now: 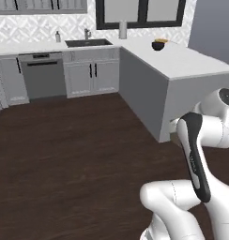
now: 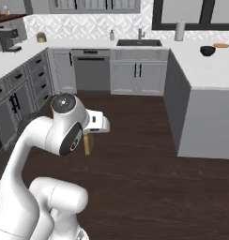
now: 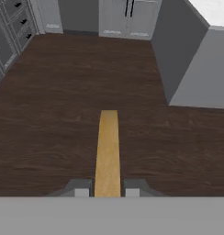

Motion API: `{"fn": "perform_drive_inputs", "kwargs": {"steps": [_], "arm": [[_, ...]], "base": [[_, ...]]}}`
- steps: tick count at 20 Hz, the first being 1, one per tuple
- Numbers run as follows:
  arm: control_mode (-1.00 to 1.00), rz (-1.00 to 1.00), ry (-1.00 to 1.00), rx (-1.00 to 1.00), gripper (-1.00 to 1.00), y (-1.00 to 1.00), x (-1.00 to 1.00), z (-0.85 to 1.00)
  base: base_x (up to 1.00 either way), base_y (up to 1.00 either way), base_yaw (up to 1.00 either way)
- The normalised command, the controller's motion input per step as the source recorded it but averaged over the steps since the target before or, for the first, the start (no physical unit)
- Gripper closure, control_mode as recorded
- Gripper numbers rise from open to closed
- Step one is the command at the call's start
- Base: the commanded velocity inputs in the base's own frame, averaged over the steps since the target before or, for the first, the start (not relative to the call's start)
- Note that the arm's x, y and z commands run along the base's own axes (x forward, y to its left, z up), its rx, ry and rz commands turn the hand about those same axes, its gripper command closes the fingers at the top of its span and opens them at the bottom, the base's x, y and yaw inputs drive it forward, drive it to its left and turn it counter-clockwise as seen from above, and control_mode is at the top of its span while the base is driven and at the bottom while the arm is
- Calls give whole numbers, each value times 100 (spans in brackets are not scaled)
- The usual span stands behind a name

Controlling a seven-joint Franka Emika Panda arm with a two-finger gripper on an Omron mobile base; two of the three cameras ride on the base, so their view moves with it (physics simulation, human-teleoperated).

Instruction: Start the toaster. Once the lever pops up, take the bread to the plate on the dining counter.

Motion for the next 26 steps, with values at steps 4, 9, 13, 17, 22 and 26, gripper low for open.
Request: {"fn": "perform_drive_inputs", "kwargs": {"steps": [4, 9, 13, 17, 22, 26], "arm": [[100, 0, 0, 0, 100, 0, 0, 0], [100, 0, 0, 0, 100, 0, 0, 0], [100, 0, 0, 0, 100, 0, 0, 0], [100, 0, 0, 0, 100, 0, 0, 0], [100, 0, 0, 0, 100, 0, 0, 0], [100, 0, 0, 0, 100, 0, 0, 0]], "base": [[100, -100, -29], [100, -100, -26], [100, -100, -22], [96, -100, -17], [93, -100, -13], [87, -100, -11]]}}
